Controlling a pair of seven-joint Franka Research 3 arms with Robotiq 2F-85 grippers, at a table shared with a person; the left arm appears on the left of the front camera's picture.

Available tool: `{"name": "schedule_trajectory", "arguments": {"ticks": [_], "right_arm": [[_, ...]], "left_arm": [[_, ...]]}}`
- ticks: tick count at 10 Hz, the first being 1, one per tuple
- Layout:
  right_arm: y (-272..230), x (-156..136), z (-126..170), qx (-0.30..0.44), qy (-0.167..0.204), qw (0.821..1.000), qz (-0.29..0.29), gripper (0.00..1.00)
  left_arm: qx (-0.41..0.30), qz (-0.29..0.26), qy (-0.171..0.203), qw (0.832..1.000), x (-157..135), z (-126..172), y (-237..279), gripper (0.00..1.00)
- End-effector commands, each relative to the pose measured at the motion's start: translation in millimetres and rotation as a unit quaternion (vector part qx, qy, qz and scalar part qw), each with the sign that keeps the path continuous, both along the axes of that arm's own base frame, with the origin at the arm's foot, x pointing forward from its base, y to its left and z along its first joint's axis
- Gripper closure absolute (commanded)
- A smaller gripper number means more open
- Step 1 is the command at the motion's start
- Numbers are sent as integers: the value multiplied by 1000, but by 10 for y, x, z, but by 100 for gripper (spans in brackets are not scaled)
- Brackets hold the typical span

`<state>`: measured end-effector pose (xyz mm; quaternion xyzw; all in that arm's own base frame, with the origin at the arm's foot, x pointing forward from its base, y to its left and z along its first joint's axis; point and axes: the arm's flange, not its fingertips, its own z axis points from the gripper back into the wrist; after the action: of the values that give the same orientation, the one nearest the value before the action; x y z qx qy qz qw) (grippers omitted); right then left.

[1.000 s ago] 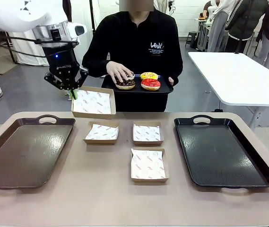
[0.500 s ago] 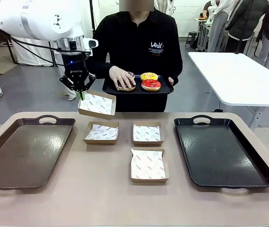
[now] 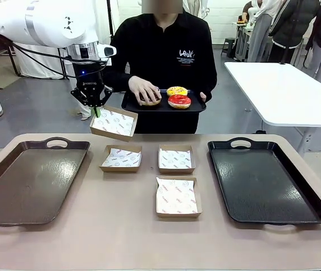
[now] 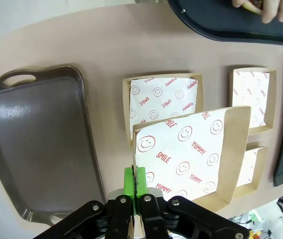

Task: Individually package the donuts and arrange them on the tray.
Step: Pick up one Paper togo box, then place the picked Paper togo box on the Handle tray while simultaneously picking up another Paper togo box from the table with the other hand.

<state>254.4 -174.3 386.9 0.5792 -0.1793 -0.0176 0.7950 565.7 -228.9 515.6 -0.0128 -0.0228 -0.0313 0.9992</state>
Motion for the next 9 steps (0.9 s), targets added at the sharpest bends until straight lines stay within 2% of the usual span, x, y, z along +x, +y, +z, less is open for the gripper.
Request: {"name": "schedule_trajectory", "arguments": {"ticks": [1, 9], "right_arm": [[-3, -5, 8, 4, -3, 1000, -1, 0], [-3, -5, 8, 4, -3, 1000, -1, 0]], "left_arm": [[-1, 10, 2, 1000, -15, -9, -10, 100], [-1, 10, 2, 1000, -15, -9, -10, 100]]}}
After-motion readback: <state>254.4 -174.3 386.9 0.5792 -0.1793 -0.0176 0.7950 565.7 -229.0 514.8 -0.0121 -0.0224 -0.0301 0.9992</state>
